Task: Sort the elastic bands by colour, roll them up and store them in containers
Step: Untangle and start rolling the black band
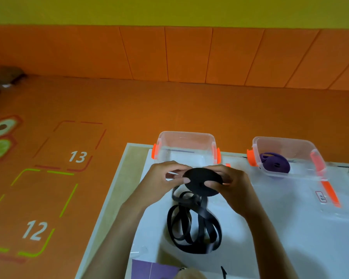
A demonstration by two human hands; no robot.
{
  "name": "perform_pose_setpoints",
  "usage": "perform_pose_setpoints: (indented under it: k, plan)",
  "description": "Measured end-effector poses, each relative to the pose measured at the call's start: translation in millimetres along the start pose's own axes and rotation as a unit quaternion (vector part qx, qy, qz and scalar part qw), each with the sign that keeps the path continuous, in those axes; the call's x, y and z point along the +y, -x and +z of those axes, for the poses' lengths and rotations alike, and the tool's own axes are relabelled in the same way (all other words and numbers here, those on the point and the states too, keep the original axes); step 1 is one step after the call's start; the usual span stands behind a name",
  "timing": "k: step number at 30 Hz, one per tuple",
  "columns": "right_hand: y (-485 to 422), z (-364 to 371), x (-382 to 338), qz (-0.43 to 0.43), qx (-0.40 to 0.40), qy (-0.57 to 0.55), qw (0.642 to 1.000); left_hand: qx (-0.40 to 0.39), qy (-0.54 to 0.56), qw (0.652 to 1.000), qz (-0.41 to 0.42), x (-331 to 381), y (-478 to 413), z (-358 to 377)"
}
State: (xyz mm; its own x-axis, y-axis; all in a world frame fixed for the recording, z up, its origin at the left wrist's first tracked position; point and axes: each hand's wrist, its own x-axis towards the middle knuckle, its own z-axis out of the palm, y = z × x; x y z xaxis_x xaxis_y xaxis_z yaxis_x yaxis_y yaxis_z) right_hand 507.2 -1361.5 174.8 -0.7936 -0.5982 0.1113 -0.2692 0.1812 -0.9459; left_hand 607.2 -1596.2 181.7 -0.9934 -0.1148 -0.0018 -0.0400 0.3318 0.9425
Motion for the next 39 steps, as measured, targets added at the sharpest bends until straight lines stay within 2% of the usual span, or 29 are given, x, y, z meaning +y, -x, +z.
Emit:
perform_pose_setpoints:
  k: [4,9,14,18,25,29,34,39]
  plan:
    - [-15.2,-1.2,3.7,0.019,-0.011,-0.060,0.998,-0.014,0.078,0.997,-0.013,-3.8,-11.8,-10.5]
    - [-34.9,0.9,-0.3,0.058,-0.075,0.006,0.996,0.027,0.020,0.999,-0.019,-9.1,-24.1,-13.8]
    - [-38.5,4.8,-0.2,0.055,-0.022,-0.012,0.998,0.100,0.087,0.991,0.000,-14.6,-20.2,-0.8]
    - [-40.6,11.6,0.2,0.083,0.014,-0.087,0.993,0.113,0.144,0.983,0.013,-10.7,-20.7,-5.9]
    - [-32.6,23.6,-4.5,0.114,-0.041,-0.140,0.983,0.075,0.050,0.996,0.029,-8.0,-19.9,-23.4]
    - [-29.5,26.6,-7.6,0.153,-0.026,-0.133,0.979,0.068,0.074,0.995,-0.014,-12.9,-17.0,-20.3]
    - [-21.2,29.9,-2.3,0.197,-0.010,-0.174,0.965,0.060,0.148,0.987,-0.021,-17.6,-7.9,-20.2]
    - [-22.8,27.2,-1.1,0.207,-0.021,-0.165,0.964,0.060,0.114,0.992,-0.014,-14.6,-9.1,-15.7]
